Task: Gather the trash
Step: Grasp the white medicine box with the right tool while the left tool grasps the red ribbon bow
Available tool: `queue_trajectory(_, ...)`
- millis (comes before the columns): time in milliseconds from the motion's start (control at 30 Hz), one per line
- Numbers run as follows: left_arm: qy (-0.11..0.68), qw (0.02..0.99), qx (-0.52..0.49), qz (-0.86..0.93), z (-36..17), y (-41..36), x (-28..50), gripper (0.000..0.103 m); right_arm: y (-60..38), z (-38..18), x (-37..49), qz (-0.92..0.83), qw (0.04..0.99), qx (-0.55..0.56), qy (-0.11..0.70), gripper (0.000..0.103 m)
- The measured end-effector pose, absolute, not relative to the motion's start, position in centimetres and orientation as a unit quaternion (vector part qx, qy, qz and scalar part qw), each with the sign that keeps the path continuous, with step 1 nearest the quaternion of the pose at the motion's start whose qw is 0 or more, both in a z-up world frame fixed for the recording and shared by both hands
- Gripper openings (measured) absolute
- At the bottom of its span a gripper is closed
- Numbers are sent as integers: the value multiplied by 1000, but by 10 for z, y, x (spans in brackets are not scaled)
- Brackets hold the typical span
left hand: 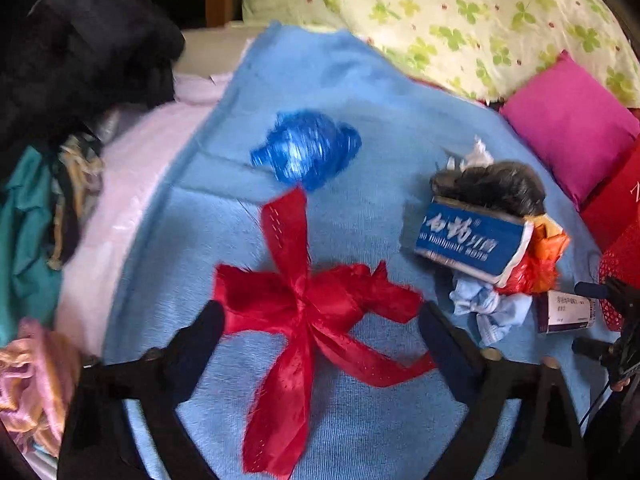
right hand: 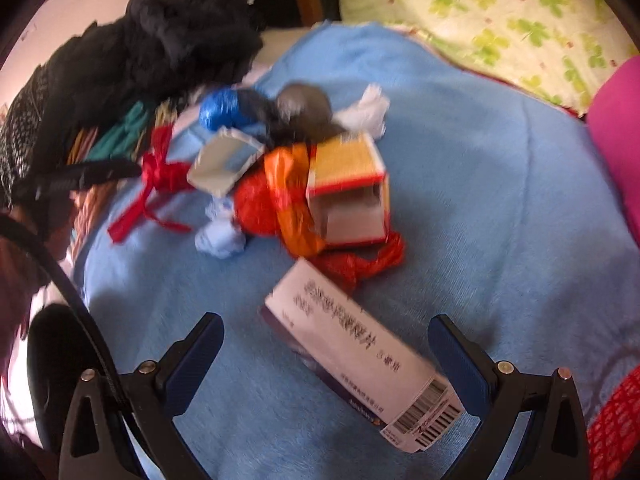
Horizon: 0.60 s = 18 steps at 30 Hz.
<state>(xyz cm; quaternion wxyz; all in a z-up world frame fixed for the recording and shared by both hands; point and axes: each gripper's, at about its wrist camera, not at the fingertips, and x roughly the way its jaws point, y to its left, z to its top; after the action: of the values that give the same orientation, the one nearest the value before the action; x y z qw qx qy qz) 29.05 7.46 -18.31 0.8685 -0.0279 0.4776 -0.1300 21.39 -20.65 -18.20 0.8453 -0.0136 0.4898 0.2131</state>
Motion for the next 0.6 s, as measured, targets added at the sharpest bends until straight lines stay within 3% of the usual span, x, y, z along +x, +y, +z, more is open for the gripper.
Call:
queue_trajectory(100,507,850,-26,-139,-198,70,293,60,-202,-188,208,207,839,-42,501,100)
queue_trajectory(167,514,847,-26,-134,-203,69,293,48,-198,-193,202,194,840,-69,502,73)
queue_trajectory(200,514,846,-34,-136,-204,69,291,40,-198,-195,201,190,838,-72,506,67)
queue_trajectory(300,511,847,-48,-138,-202,69,283,32,-202,-193,194,183,844,-66,500,62)
queue_trajectory(400,506,850,-45,-142,-195,65,272,8,-206,-185,187,182,850,-39,492,56)
queue_trajectory(467,496,855,-44,-144,-188,61,261,8,-207,-178,181,188,854,-22,485,47)
queue_trajectory(600,479,865,-32,-148,-173,57,233,8,-206,-169,167,197,861,-3,470,47)
